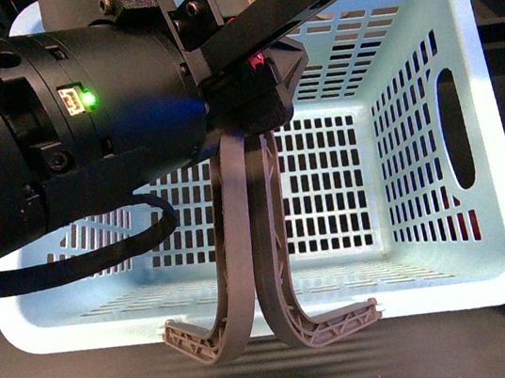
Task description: Pick mango with right arm and hold basket with left
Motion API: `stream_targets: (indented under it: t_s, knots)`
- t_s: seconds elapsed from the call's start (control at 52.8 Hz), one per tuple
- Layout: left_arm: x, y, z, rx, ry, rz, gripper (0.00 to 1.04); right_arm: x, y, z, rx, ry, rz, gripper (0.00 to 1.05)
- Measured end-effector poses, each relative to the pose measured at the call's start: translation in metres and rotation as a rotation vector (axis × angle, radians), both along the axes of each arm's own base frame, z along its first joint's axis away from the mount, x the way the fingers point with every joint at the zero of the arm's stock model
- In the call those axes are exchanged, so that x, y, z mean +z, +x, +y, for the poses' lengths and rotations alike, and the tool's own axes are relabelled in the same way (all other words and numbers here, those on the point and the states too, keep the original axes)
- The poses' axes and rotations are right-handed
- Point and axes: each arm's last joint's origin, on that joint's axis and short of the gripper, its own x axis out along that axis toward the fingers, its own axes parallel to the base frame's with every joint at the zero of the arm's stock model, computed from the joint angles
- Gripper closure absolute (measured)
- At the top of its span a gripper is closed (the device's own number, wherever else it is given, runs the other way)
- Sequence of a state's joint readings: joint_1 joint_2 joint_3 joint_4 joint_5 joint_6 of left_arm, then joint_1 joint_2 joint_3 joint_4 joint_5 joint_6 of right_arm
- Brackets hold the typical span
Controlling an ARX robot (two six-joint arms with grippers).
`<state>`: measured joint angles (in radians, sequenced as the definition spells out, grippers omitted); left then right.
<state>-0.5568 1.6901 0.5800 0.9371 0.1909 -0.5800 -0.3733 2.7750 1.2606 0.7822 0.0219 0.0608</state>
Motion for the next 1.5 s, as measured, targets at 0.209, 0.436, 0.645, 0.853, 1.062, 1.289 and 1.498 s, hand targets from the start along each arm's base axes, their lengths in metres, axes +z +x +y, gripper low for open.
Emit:
stream_targets:
  t_s: [0.209, 0.436, 0.645, 0.853, 1.062, 1.289, 1.498]
  knots:
    - [0.0, 0.0, 0.0, 0.0, 0.0, 0.0, 0.98, -0.016, -0.001, 0.004, 0.018, 0.0, 0.029, 0.08]
    - [0.0, 0.0, 0.0, 0.0, 0.0, 0.0, 0.98, -0.03, -0.006, 0.005, 0.036, 0.007, 0.058, 0.08]
    - [0.0, 0.0, 0.0, 0.0, 0.0, 0.0, 0.98, -0.034, -0.007, 0.002, 0.035, 0.003, 0.061, 0.24]
    - [0.0, 0.0, 0.0, 0.0, 0.0, 0.0, 0.98, -0.024, -0.021, -0.003, 0.044, 0.06, 0.046, 0.48]
    - [0.0, 0.0, 0.0, 0.0, 0.0, 0.0, 0.98, 0.043, -0.043, 0.002, 0.113, 0.191, -0.079, 0.48]
    - [0.0, 0.0, 0.0, 0.0, 0.0, 0.0, 0.98, 0.114, -0.062, 0.023, 0.225, 0.288, -0.192, 0.48]
    - [0.0, 0.0, 0.0, 0.0, 0.0, 0.0, 0.98, 0.192, -0.09, 0.092, 0.449, 0.458, -0.28, 0.48]
